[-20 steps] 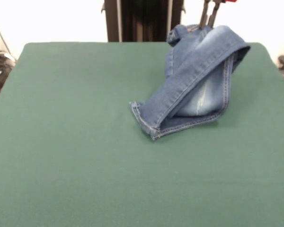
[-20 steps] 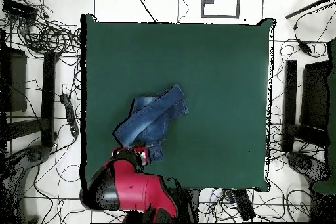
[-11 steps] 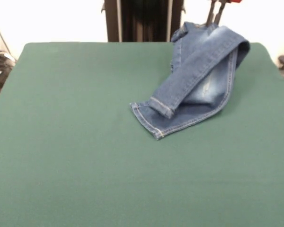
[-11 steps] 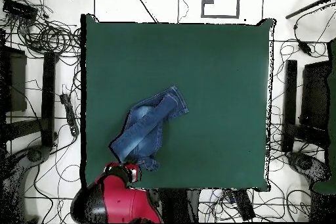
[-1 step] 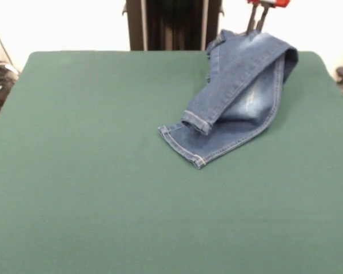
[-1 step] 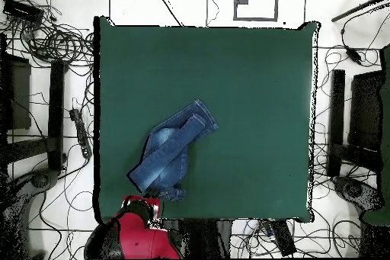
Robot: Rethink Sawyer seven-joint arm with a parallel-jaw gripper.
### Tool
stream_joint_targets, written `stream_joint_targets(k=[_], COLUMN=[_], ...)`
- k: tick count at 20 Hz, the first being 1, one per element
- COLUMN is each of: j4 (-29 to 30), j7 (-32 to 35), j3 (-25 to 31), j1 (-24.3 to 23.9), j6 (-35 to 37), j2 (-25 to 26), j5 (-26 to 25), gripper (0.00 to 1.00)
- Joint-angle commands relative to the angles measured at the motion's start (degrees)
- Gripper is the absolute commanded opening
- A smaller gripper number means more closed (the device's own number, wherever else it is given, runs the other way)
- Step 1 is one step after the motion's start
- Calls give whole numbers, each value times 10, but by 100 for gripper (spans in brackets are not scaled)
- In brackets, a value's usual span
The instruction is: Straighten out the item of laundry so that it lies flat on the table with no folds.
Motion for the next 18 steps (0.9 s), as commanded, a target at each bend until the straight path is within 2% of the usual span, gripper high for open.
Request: stream_joint_targets(k=[1, 5, 11, 16, 18], j4=[-2, -33, -4, 0, 14], j7=[158, 124, 105, 120, 161], j3=[71, 67, 82, 87, 94], j1=[-15, -54, -116, -126, -132], j6=[-111, -145, -83, -111, -144], j2=[98, 137, 55, 68, 76], j5=[0, -33, -63, -75, -59], gripper=[0, 0, 0, 0, 0])
